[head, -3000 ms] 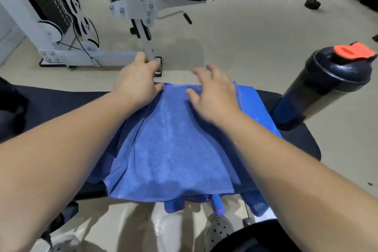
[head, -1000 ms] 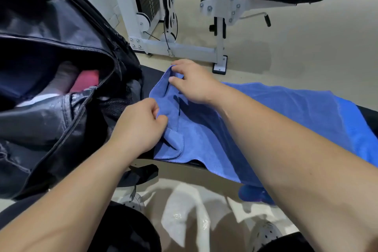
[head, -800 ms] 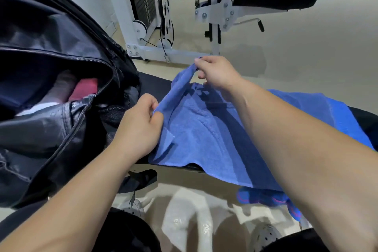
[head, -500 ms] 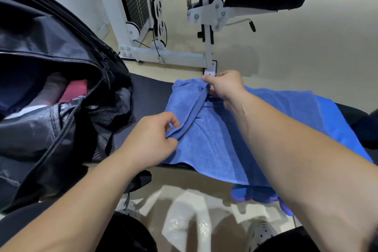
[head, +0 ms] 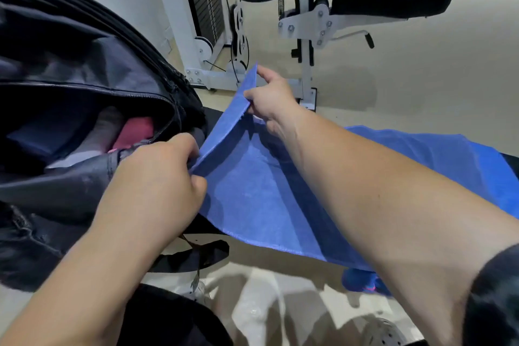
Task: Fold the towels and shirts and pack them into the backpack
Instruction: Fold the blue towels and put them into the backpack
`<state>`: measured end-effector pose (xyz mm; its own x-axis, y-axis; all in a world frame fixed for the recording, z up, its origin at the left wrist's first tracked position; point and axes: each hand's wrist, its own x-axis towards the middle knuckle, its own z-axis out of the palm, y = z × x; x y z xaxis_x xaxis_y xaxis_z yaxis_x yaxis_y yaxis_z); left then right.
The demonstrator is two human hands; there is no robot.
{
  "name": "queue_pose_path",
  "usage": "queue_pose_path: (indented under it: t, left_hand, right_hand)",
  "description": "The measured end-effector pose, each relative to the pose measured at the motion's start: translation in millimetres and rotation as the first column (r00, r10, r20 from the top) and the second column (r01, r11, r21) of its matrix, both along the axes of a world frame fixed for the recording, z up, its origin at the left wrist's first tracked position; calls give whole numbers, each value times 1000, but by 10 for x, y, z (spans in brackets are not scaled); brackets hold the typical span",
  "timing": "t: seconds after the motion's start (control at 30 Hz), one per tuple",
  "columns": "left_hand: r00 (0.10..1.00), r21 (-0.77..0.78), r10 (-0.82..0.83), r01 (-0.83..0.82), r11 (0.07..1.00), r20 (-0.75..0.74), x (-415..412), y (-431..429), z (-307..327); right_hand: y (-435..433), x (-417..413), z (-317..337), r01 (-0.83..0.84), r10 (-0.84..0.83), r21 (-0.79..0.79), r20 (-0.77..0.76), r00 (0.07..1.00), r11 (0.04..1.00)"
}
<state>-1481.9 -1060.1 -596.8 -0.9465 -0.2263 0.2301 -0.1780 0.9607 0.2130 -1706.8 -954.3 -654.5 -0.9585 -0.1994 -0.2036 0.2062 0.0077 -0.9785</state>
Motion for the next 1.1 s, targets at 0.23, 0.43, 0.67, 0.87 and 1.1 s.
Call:
queue_pose_path:
  t: [0.23,0.43,0.67,0.87,1.1]
  left_hand:
    - [998,110,-25,32,993,-65,13,105,104]
    - [950,465,-312,266,845,24,-124,776,-205]
    - [742,680,-638,362,637,203,-247,1559,-594]
    - [702,682,-664,355,639,258,-408,2003,-683]
    - [668,653,-645,307,693,371,-436,2190,-805]
  right_hand:
    - [81,-9,162,-55,56,-218,-1,998,974]
    - [962,83,65,39,-36,-138,25,999,990]
    - [1998,222,26,53,-43,-115,87,995,992]
    - [2527,286,-131,163,-161,-16,88,983,986]
    - [2625,374,-368,112,-125,242,38,991,964]
